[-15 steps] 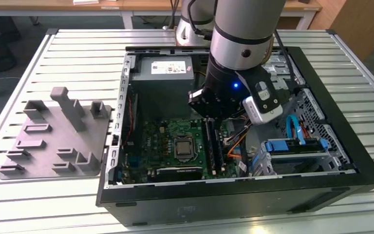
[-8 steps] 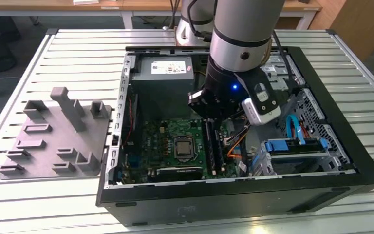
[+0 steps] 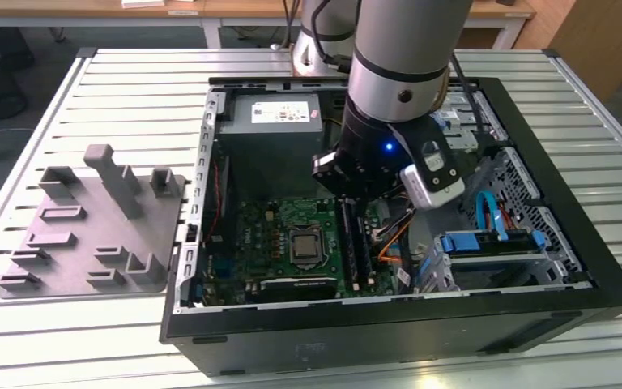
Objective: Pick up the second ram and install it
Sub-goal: 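Press down the second ram until it locks into place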
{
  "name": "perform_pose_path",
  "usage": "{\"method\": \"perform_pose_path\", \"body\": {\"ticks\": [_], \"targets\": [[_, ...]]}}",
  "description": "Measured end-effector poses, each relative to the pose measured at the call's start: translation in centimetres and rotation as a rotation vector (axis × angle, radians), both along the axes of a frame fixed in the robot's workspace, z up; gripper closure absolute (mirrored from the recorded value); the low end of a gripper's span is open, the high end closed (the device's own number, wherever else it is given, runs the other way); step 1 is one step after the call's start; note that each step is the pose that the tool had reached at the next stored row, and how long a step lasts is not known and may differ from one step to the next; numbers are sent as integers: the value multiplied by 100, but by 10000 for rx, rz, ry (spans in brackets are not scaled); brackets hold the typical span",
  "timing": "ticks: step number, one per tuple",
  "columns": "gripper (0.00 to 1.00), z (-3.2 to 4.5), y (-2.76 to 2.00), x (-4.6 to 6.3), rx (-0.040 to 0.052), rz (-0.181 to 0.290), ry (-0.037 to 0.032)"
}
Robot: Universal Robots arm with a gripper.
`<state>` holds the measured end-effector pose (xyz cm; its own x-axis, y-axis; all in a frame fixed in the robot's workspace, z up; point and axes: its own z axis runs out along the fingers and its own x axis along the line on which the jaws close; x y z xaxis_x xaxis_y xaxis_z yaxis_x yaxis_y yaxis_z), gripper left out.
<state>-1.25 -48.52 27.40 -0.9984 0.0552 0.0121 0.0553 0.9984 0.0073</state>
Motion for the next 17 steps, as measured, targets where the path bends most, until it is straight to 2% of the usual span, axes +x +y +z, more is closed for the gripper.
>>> {"method": "perform_pose_path", "body": {"ticks": [17], "targets": [[90,-146,14,0,1,0,0]]}}
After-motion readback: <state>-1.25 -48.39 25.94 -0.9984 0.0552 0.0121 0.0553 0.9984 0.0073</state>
